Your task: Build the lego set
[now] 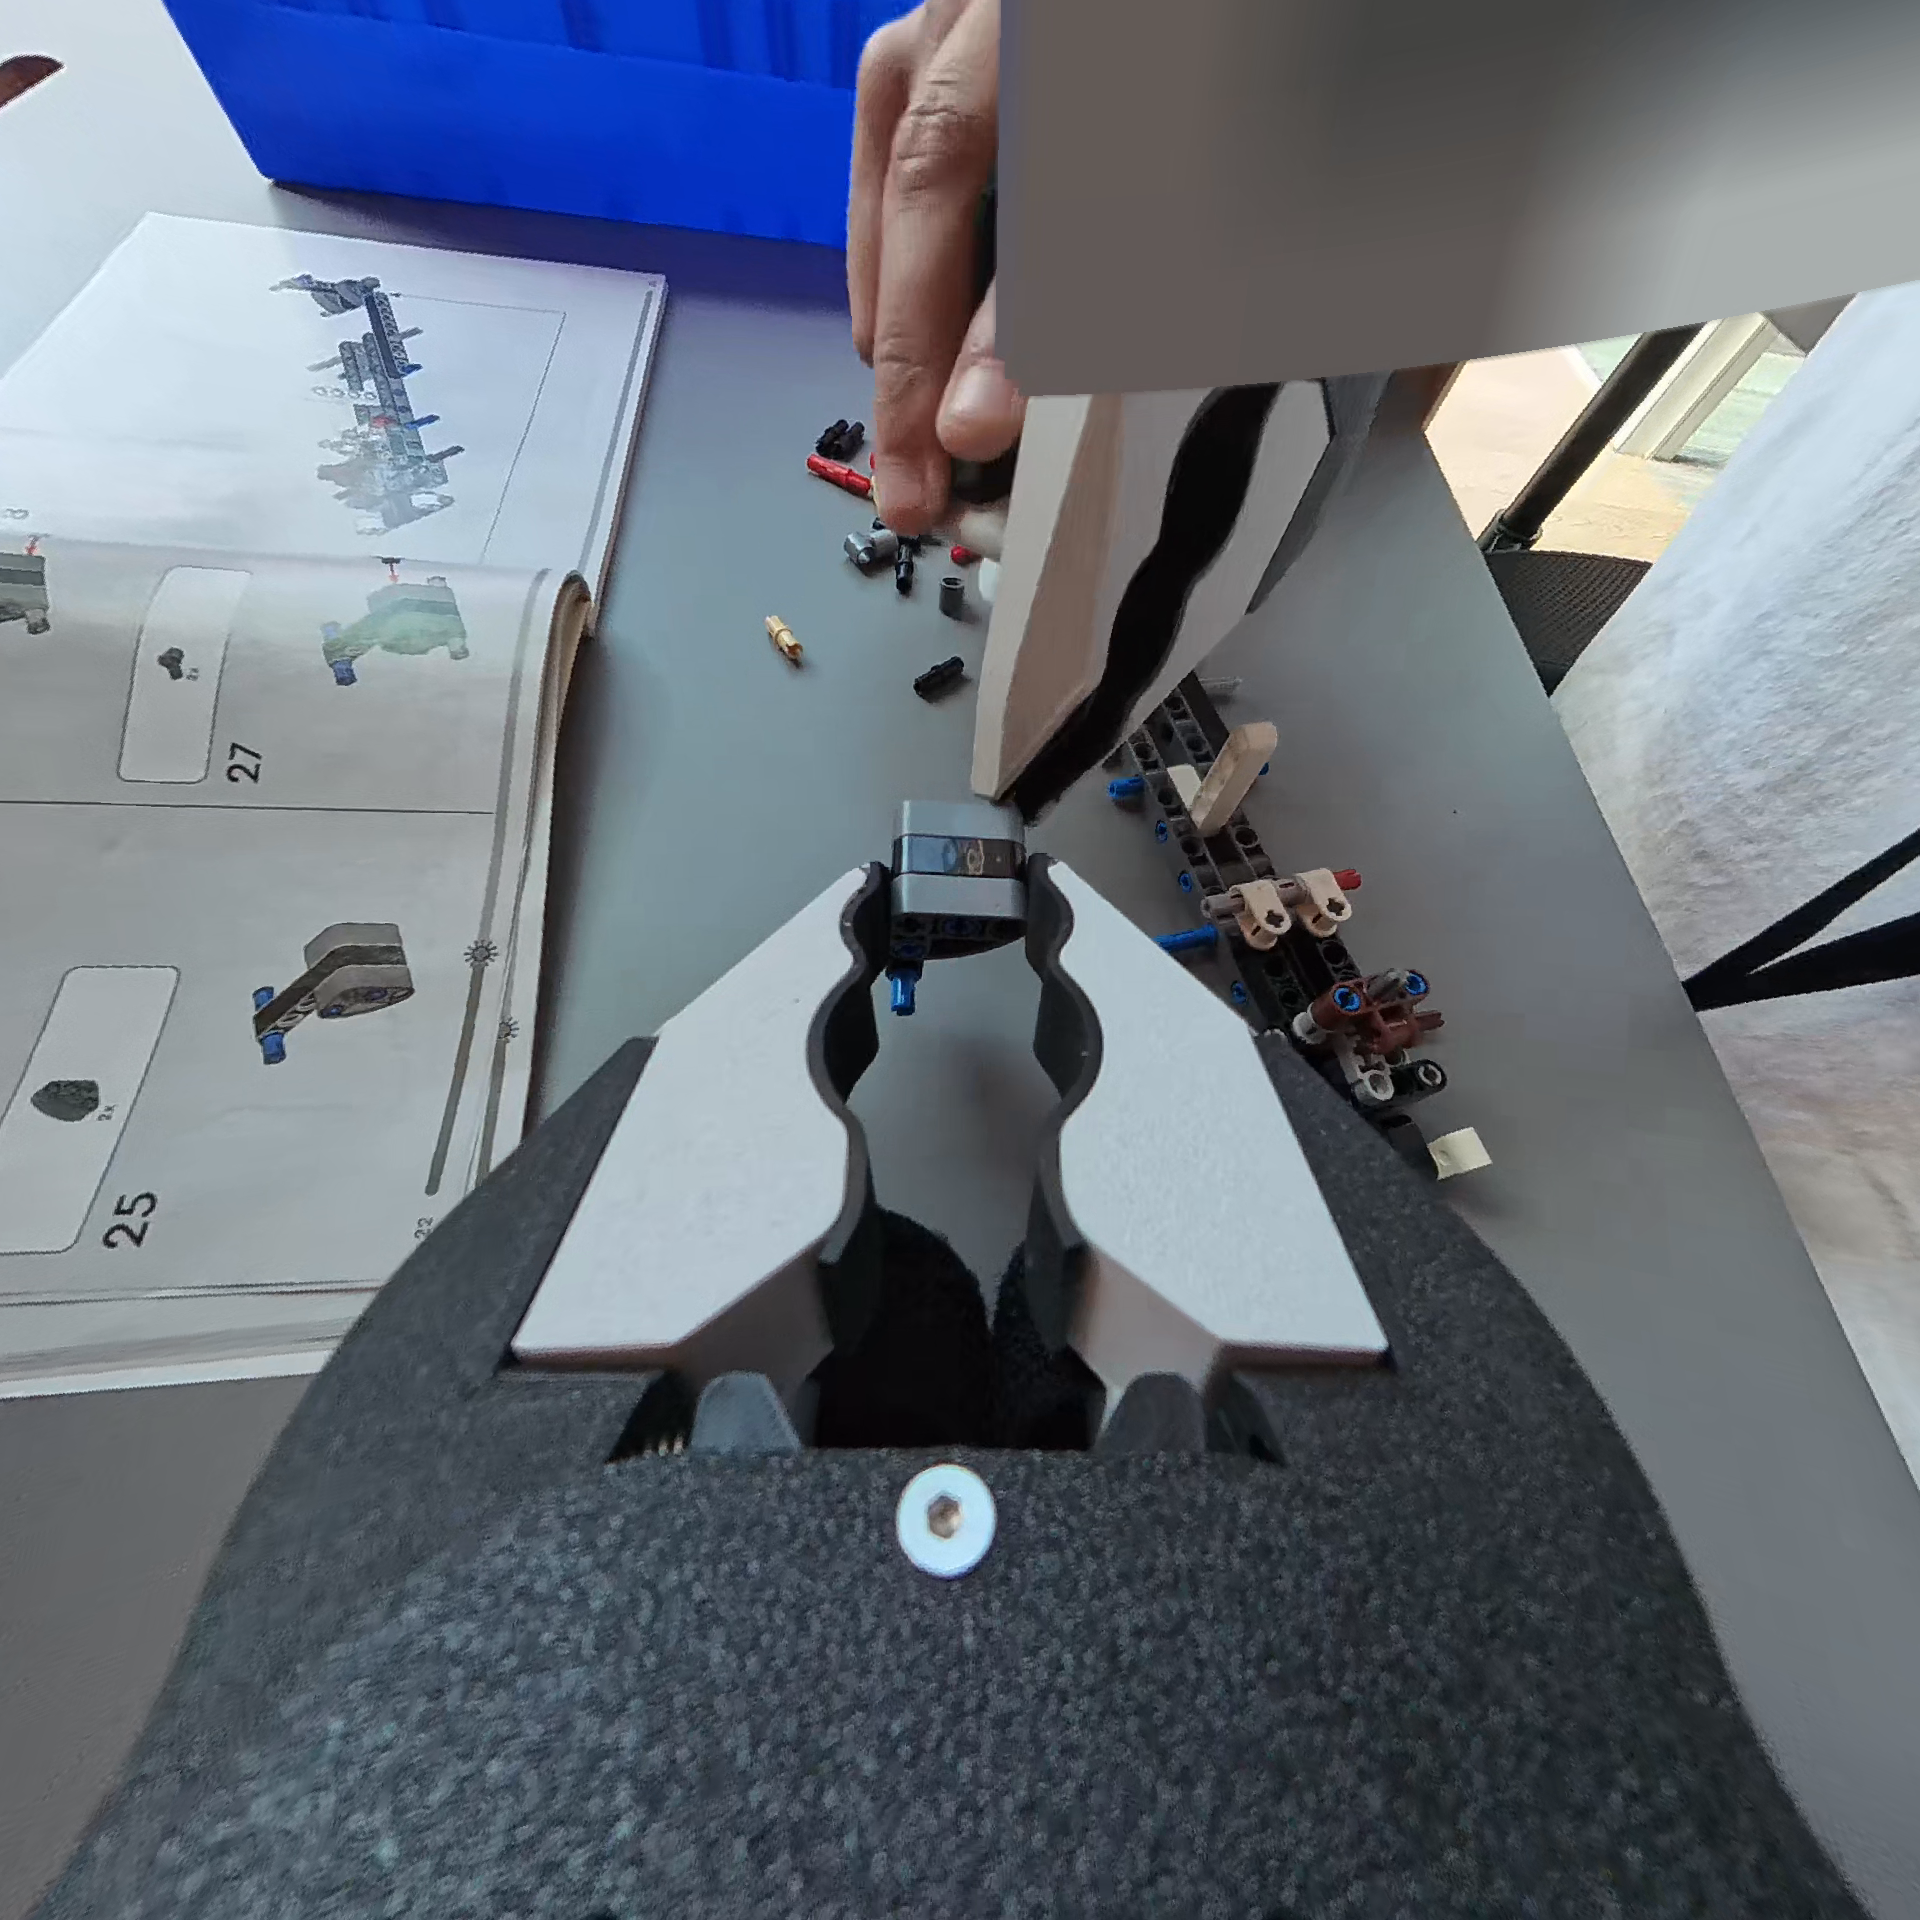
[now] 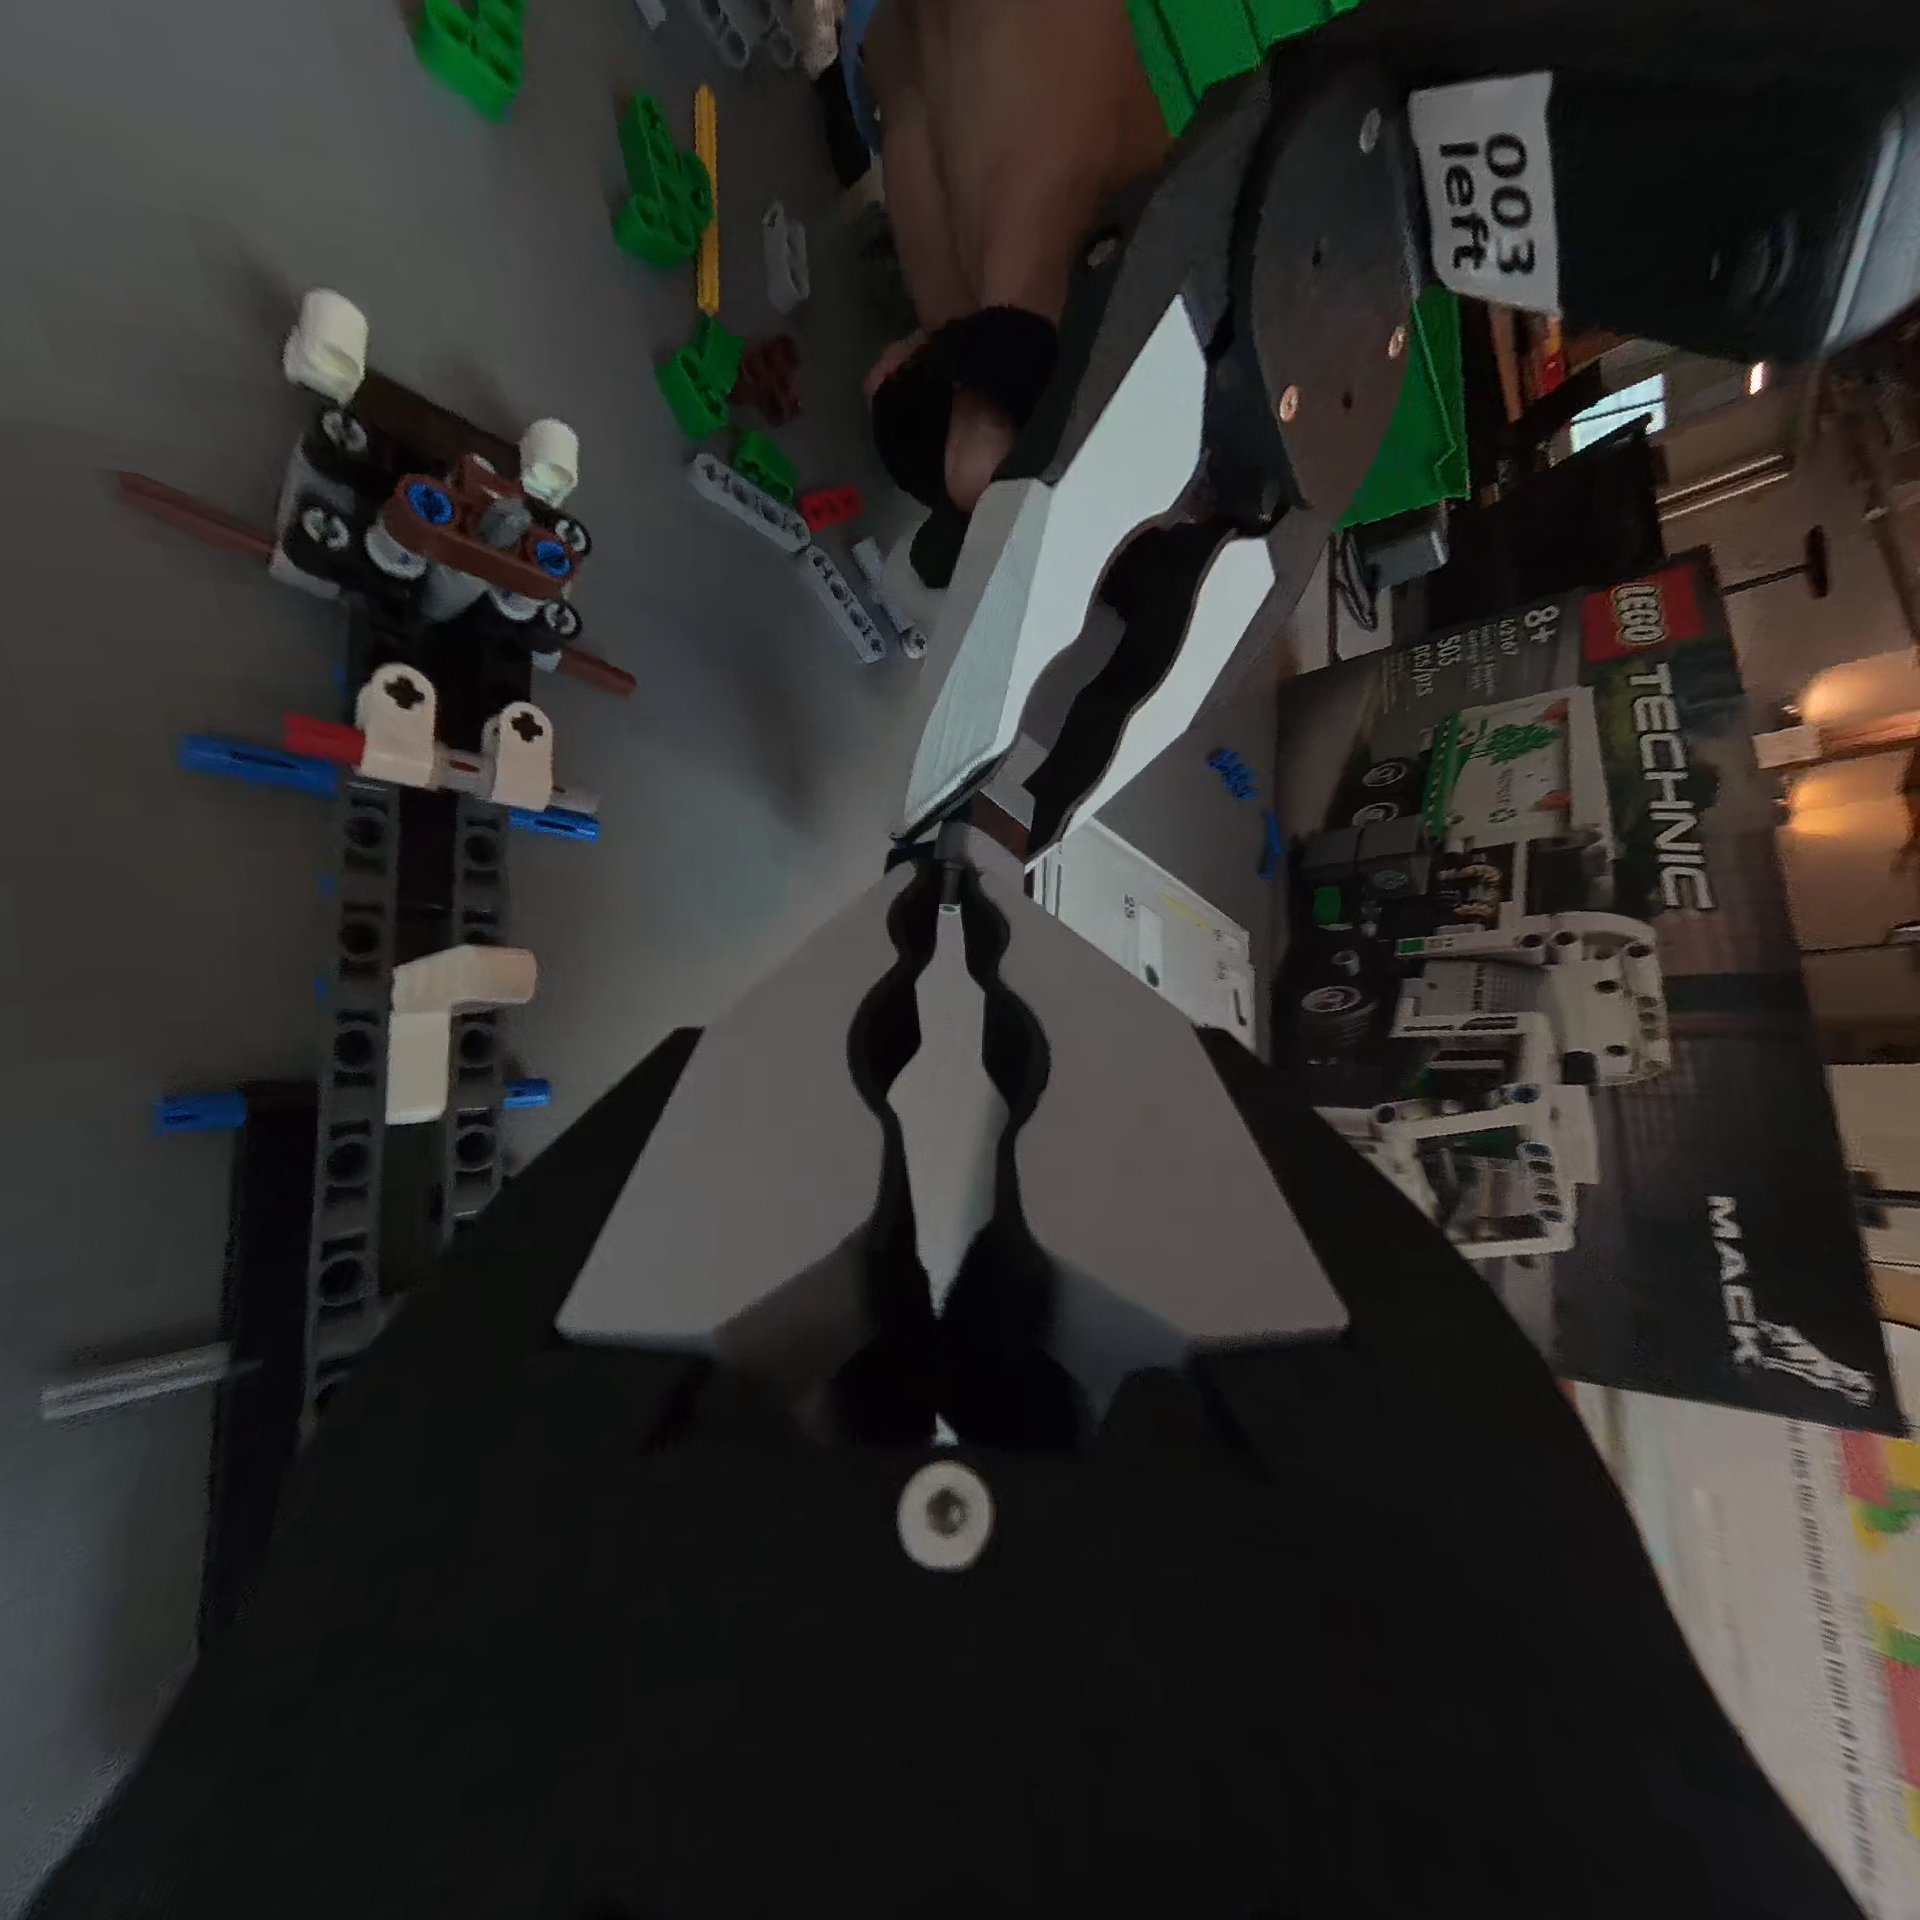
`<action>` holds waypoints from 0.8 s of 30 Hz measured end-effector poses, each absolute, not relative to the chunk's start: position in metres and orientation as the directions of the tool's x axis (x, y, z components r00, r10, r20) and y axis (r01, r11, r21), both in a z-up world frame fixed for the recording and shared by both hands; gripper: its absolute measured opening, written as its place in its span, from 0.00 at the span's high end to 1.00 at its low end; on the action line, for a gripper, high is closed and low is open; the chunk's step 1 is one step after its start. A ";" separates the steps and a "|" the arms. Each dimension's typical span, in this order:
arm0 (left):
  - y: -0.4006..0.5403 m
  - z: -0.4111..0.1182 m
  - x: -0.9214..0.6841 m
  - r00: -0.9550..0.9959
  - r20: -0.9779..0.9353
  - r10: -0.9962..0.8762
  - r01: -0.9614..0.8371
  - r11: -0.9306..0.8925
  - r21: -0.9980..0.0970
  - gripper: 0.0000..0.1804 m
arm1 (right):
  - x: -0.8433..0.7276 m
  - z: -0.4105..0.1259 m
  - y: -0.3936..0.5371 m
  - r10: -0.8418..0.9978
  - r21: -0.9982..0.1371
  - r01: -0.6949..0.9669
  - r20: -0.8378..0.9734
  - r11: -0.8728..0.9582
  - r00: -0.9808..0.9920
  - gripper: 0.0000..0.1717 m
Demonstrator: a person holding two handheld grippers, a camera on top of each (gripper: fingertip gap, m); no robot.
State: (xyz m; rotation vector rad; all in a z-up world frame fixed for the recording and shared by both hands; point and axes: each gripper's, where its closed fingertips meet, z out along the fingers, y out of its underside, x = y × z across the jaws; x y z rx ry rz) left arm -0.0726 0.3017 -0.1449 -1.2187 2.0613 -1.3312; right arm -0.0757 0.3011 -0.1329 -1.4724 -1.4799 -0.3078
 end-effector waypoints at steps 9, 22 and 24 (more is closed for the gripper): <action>0.306 -0.144 -0.071 -0.526 0.015 -0.850 -0.403 0.233 -0.885 0.86 | -0.066 -0.126 0.295 0.774 -0.724 0.683 0.484 0.093 0.408 0.90; 0.299 -0.142 -0.070 -0.539 -0.033 -0.842 -0.372 0.273 -0.887 0.86 | -0.071 -0.134 0.294 0.812 -0.745 0.665 0.422 0.057 0.403 0.99; 0.302 -0.142 -0.071 -0.532 -0.039 -0.846 -0.372 0.275 -0.887 0.86 | -0.071 -0.134 0.297 0.811 -0.744 0.667 0.417 0.046 0.409 0.99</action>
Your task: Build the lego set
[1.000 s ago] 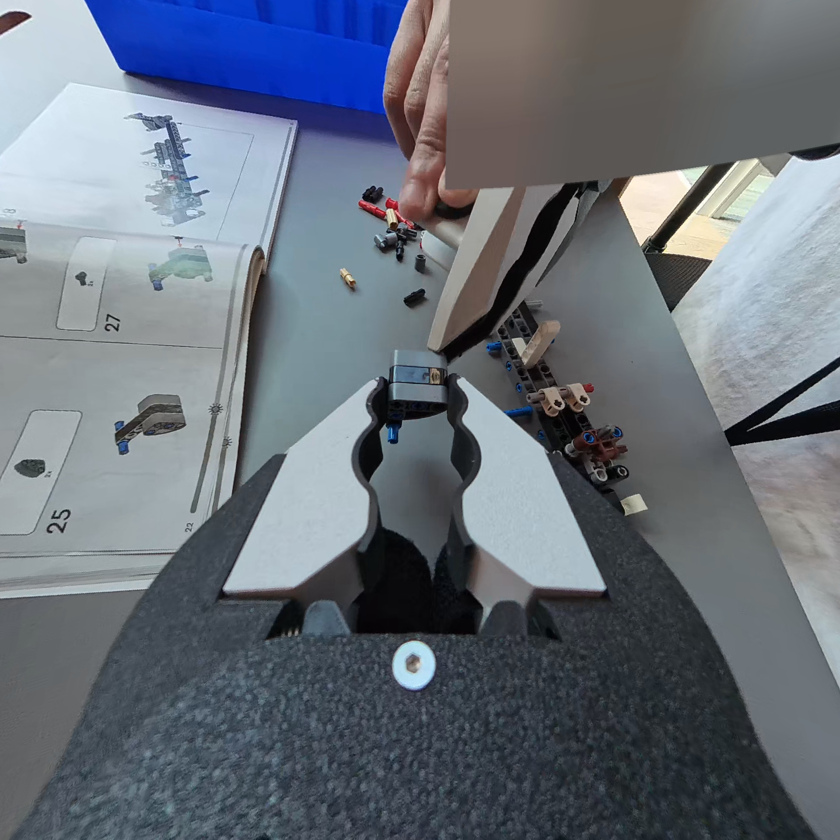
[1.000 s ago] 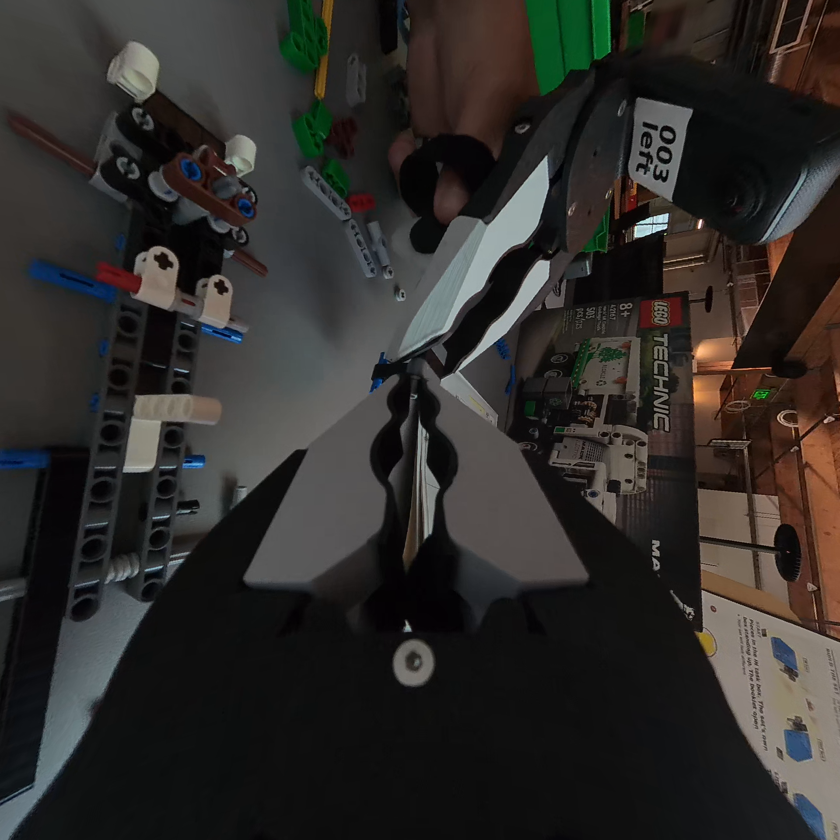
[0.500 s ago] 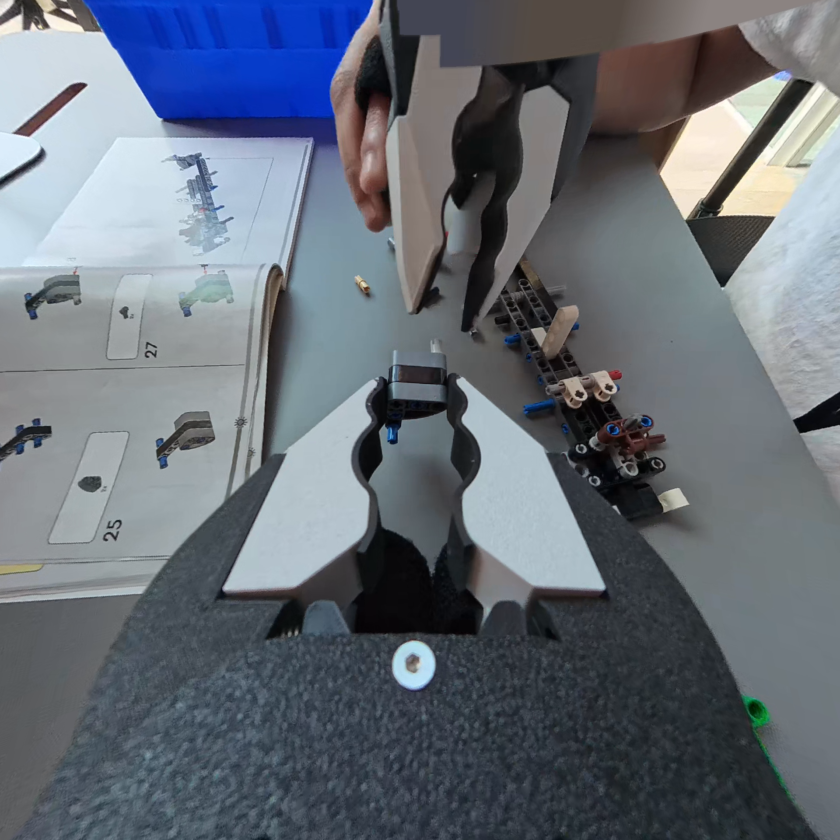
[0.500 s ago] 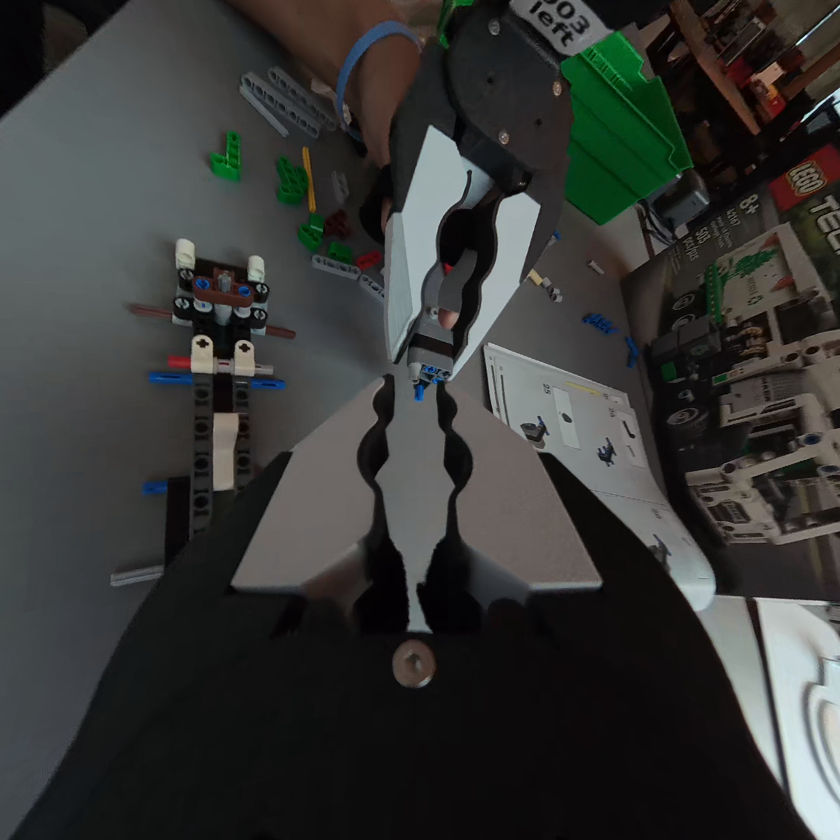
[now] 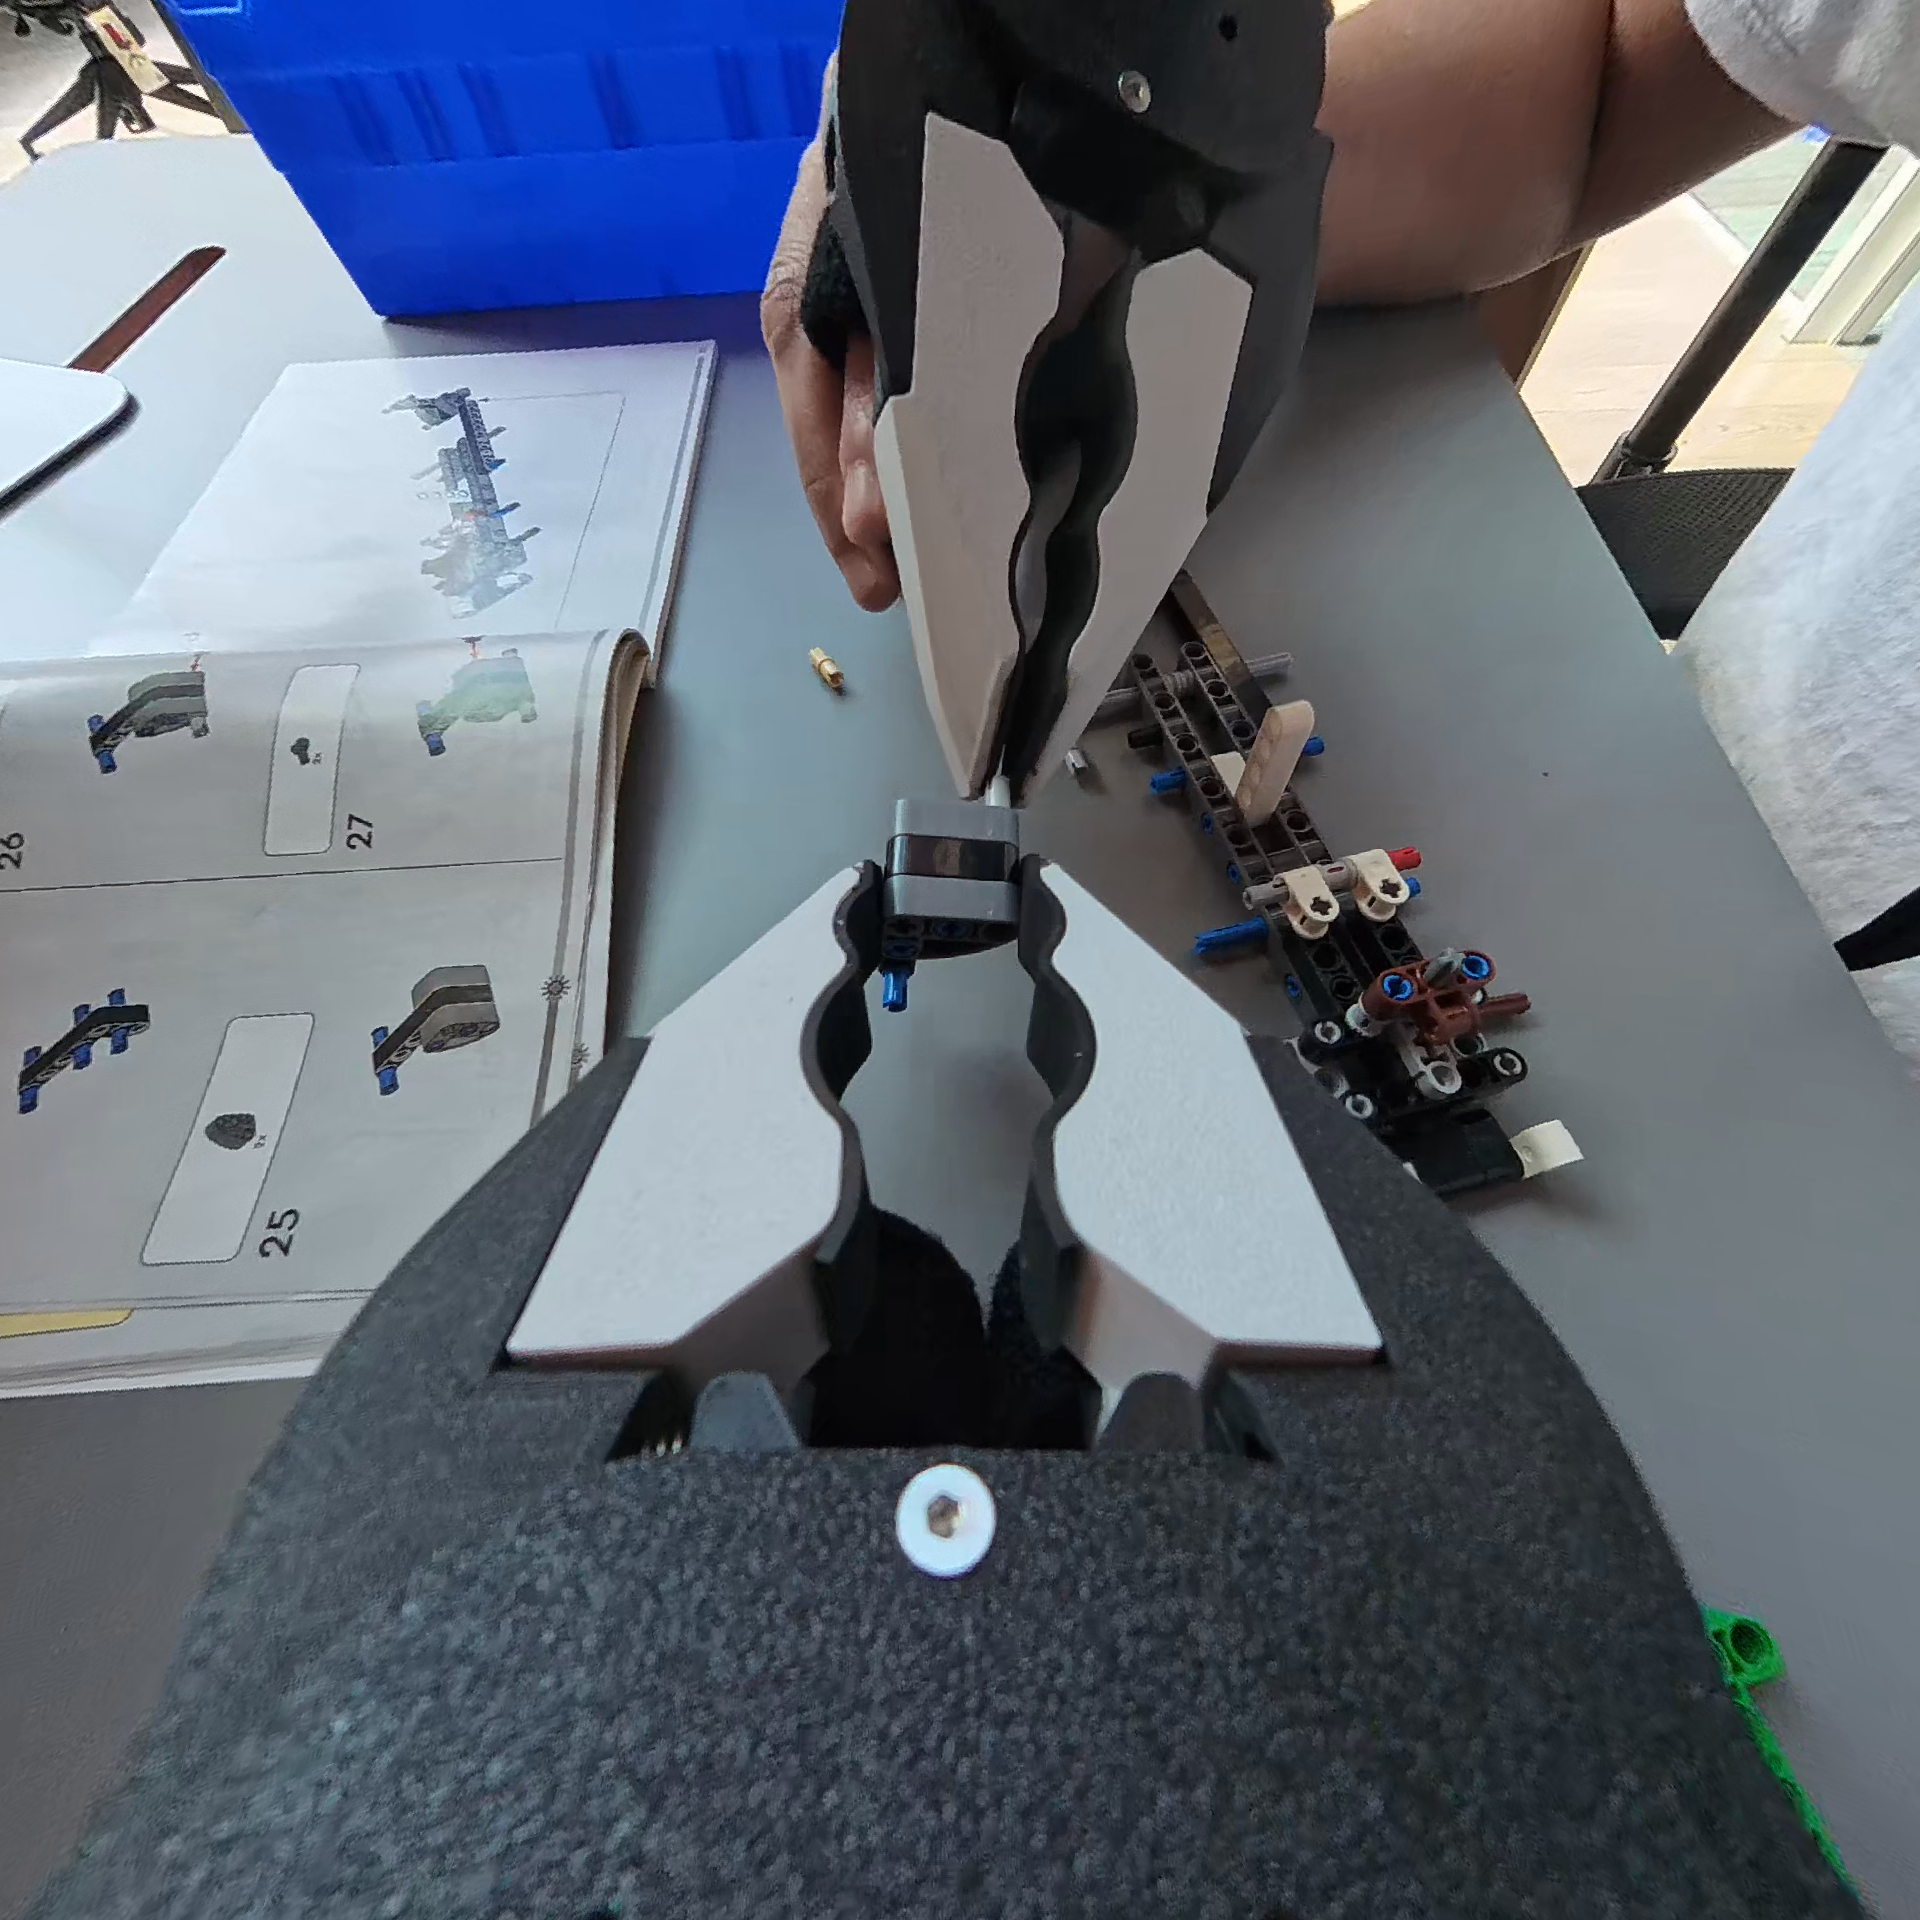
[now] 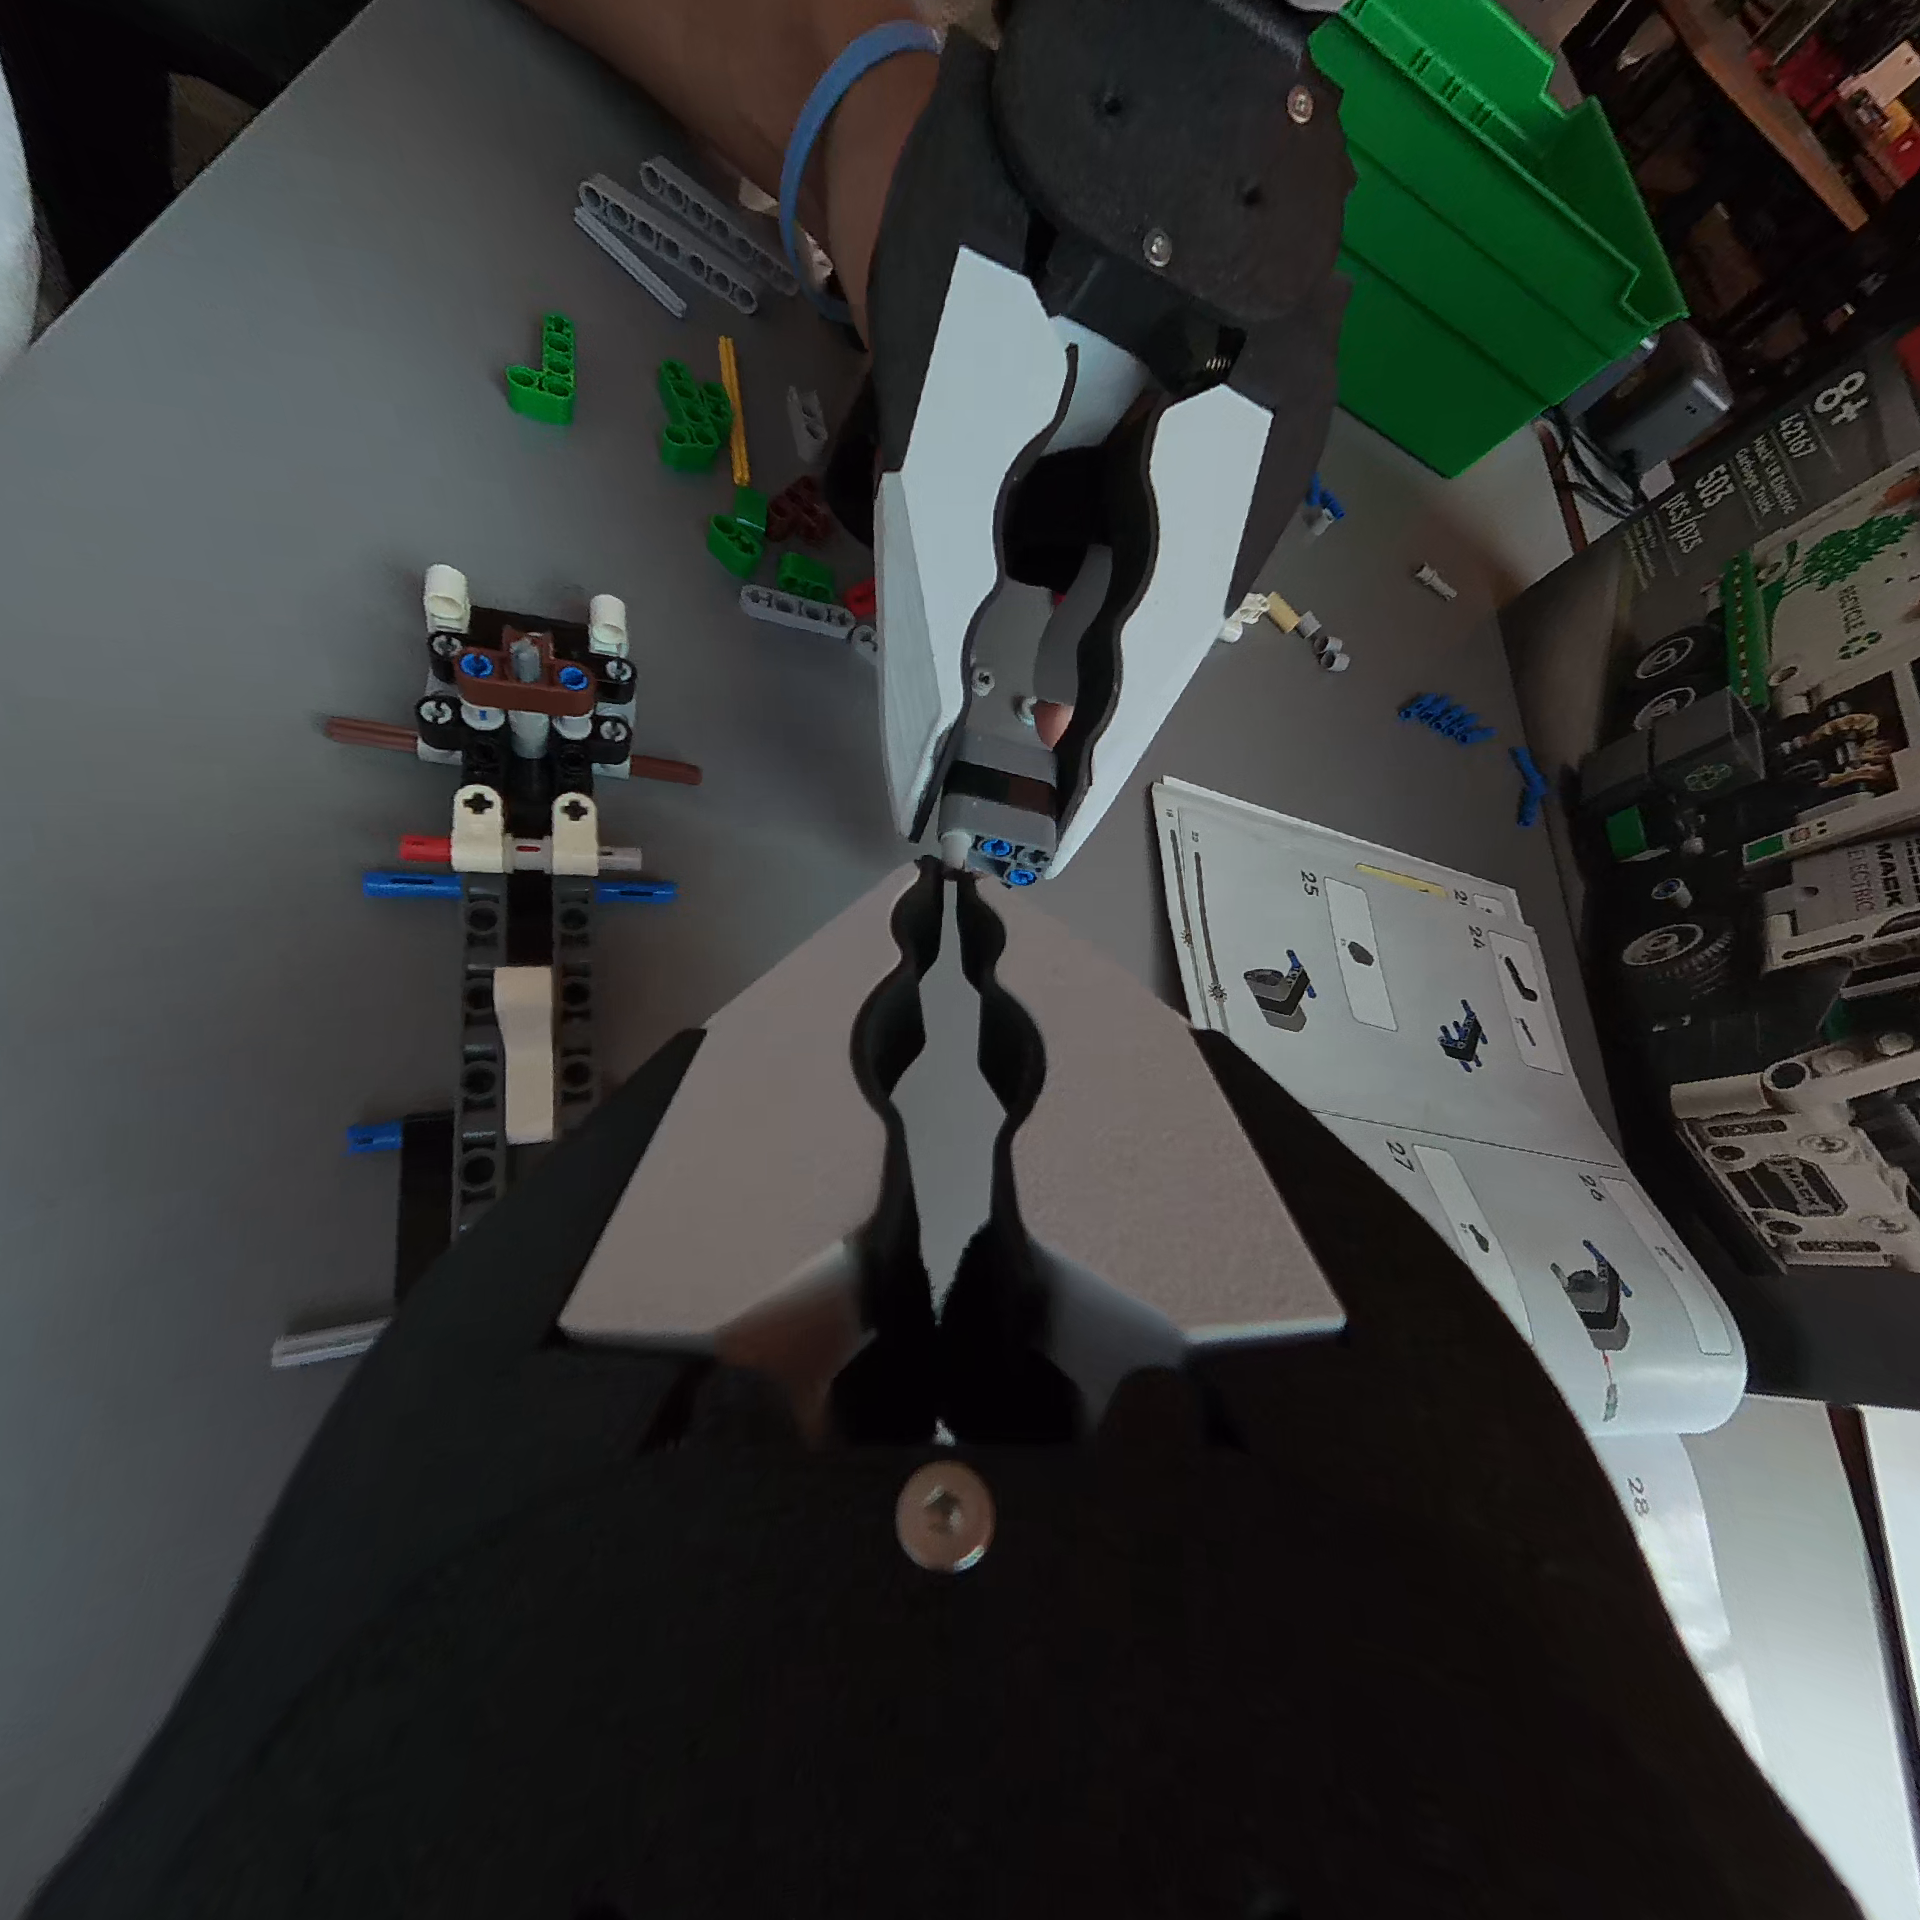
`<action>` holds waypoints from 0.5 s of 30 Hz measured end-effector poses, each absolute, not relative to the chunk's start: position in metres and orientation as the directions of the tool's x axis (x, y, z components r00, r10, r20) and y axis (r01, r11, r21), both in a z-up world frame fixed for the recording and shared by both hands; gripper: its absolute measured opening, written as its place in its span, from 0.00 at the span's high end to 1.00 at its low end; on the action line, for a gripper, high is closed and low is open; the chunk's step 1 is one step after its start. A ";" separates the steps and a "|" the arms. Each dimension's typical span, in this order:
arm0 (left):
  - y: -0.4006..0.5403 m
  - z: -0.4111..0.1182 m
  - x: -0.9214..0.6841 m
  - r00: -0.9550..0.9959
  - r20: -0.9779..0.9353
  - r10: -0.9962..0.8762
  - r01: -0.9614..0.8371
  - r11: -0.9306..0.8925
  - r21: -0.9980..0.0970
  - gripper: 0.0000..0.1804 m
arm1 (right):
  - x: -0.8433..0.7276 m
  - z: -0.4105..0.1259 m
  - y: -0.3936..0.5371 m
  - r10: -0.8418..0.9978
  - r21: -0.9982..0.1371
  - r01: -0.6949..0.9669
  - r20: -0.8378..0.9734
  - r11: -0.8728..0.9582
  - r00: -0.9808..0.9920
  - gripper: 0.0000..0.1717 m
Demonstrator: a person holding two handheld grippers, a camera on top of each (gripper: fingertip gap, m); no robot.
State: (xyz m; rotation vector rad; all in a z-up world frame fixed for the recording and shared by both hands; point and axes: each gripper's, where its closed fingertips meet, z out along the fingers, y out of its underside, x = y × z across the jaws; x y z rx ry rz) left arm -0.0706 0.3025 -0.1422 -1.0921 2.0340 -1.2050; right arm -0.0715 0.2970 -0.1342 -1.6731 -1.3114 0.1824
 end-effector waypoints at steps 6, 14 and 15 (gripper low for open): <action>0.314 -0.135 -0.064 -0.465 -0.185 -0.866 -0.324 0.361 -0.875 0.86 | -0.062 -0.128 0.301 0.825 -0.810 0.584 0.293 -0.054 0.484 0.94; 0.311 -0.118 -0.064 -0.424 -0.253 -0.870 -0.237 0.377 -0.895 0.86 | -0.062 -0.111 0.310 0.840 -0.928 0.313 -0.001 -0.203 0.542 0.82; 0.310 -0.115 -0.064 -0.424 -0.208 -0.881 -0.242 0.331 -0.912 0.86 | -0.063 -0.111 0.310 0.837 -0.930 0.315 0.014 -0.190 0.547 0.82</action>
